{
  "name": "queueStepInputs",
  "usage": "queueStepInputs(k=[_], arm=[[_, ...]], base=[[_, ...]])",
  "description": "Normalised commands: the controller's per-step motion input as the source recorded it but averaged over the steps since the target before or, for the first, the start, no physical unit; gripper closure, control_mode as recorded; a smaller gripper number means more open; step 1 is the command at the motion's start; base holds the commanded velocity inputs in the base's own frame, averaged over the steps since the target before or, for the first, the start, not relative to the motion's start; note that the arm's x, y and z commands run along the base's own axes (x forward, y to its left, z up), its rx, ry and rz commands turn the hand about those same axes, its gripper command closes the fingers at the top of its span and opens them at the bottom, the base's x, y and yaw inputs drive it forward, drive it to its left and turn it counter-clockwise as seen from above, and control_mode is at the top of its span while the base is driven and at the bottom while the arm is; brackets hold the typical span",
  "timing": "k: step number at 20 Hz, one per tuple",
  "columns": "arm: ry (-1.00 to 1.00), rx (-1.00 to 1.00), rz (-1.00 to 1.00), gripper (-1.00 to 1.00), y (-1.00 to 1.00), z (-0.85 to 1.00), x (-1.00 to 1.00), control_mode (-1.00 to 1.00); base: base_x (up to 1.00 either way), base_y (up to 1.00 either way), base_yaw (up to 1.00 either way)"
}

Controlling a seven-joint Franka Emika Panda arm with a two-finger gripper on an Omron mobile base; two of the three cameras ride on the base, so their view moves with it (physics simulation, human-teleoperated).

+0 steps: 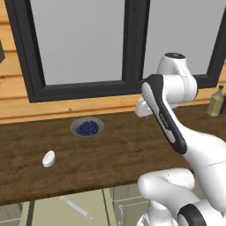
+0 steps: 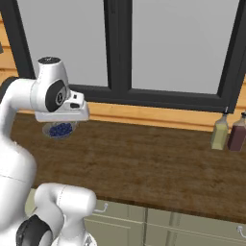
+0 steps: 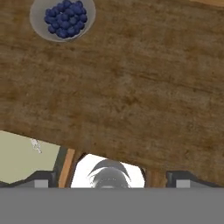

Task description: Pick the tongs from the drawer and place it on the counter.

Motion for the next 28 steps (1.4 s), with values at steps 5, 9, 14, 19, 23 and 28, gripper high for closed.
queueStepInputs(k=[5,9,14,19,23,28], arm=[[0.00,-0.11,0.27,-1.00,0.51,-0.05,-0.95,-1.00],[0.00,-0.17,0.33,-1.00,0.64,-0.20,-0.95,-1.00],[0.00,-0.18,0.32,-1.00,0.58,-0.30,-0.95,-1.00],[0.00,-0.19,0.31,-1.00,0.61,-0.28,-0.88,-1.00],[0.03,-0.20,0.30,-1.00,0.59,-0.41,-0.58,-1.00],[0.07,-0.15,0.24,-1.00,0.53,-0.33,-0.34,-1.00]], base=[[0.00,0.00,0.00],[0.00,0.00,0.00],[0.00,0.00,0.00],[0.00,0.00,0.00],[0.00,0.00,0.00],[0.00,0.00,0.00]])
